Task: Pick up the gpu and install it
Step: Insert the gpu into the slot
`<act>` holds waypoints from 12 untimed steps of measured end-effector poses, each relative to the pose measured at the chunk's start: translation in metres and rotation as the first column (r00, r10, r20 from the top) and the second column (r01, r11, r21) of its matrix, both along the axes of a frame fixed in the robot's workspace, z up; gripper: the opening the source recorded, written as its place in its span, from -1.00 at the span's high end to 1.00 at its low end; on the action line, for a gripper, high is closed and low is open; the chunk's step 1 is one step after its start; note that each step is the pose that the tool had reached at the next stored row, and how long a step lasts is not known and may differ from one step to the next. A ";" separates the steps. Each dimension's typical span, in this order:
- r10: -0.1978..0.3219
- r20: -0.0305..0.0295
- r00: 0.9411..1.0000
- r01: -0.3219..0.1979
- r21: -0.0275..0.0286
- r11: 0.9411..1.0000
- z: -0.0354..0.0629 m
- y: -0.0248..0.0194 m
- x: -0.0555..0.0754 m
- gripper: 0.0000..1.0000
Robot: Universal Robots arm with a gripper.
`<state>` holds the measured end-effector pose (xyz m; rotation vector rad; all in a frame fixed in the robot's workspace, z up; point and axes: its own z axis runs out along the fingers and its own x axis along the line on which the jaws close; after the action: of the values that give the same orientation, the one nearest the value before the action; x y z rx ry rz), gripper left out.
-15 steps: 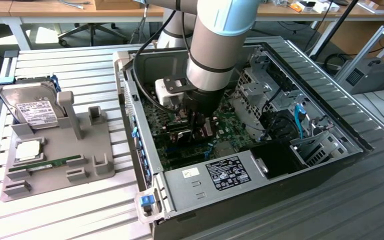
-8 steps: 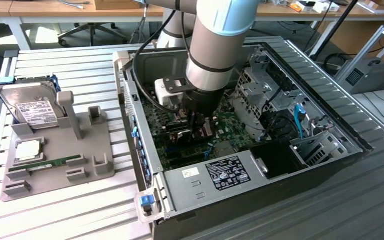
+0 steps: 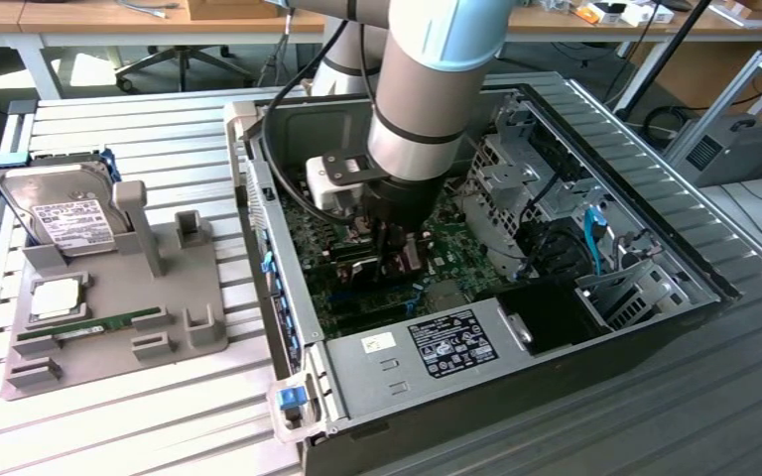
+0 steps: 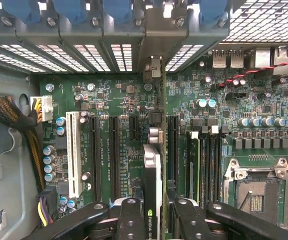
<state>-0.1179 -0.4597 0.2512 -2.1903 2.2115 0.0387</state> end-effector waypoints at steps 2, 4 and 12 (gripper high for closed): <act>0.000 0.001 1.000 0.000 0.000 1.000 0.0003 0.0000 0.000 0.45; 0.000 0.001 1.000 0.000 0.000 1.000 0.0003 0.0000 -0.001 0.45; 0.000 0.001 1.000 0.000 0.000 1.000 0.0004 0.0000 -0.001 0.45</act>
<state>-0.1189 -0.4597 0.2516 -2.1895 2.2110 0.0371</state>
